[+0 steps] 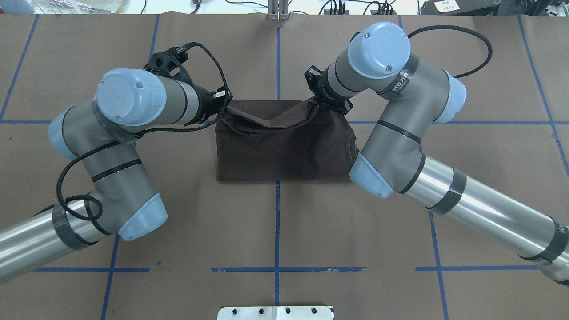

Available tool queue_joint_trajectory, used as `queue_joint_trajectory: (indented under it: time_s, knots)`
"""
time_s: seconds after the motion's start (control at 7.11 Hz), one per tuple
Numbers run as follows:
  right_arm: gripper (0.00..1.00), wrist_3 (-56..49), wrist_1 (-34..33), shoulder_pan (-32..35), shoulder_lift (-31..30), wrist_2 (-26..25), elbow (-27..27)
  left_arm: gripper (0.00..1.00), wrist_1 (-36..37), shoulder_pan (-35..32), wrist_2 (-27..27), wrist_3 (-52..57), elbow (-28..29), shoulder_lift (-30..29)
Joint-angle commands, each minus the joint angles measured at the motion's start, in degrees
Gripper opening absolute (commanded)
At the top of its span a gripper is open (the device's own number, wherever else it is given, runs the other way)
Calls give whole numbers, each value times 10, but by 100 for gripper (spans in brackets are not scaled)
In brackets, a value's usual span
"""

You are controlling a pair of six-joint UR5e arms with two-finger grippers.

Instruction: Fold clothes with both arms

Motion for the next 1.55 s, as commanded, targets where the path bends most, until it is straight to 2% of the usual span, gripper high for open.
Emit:
queue_joint_trajectory:
  time_s: [0.0, 0.14, 0.28, 0.42, 0.56, 0.84, 0.99, 1.13, 1.27, 1.41]
  knots:
    - [64, -35, 114, 20, 78, 11, -196, 15, -91, -30, 4, 34, 197, -80]
    - [100, -67, 128, 44, 115, 13, -242, 31, -93, -74, -1, 74, 215, -93]
    - [100, -74, 127, 76, 120, 66, -233, 99, -90, -84, -3, 83, 174, -61]
    - [100, -78, 126, 107, 118, 119, -230, 100, -88, -84, -9, 84, 88, -15]
    - [100, -92, 126, 114, 113, 124, -229, 100, -92, -85, -45, 84, 55, 15]
    - [100, -92, 124, 113, 112, 126, -224, 100, -90, -85, -61, 84, 25, 27]
    - [100, -95, 121, 113, 80, 127, -188, 100, -89, -86, -63, 93, -4, 57]
    - [100, -128, 120, 128, 17, 149, -135, 100, -90, -89, -94, 201, -54, 117]
    - [100, -231, 121, 161, -48, 178, -101, 100, -94, -119, -125, 303, -81, 173]
    - [100, -353, 121, 199, -106, 190, -79, 100, -93, -175, -184, 393, -76, 202]
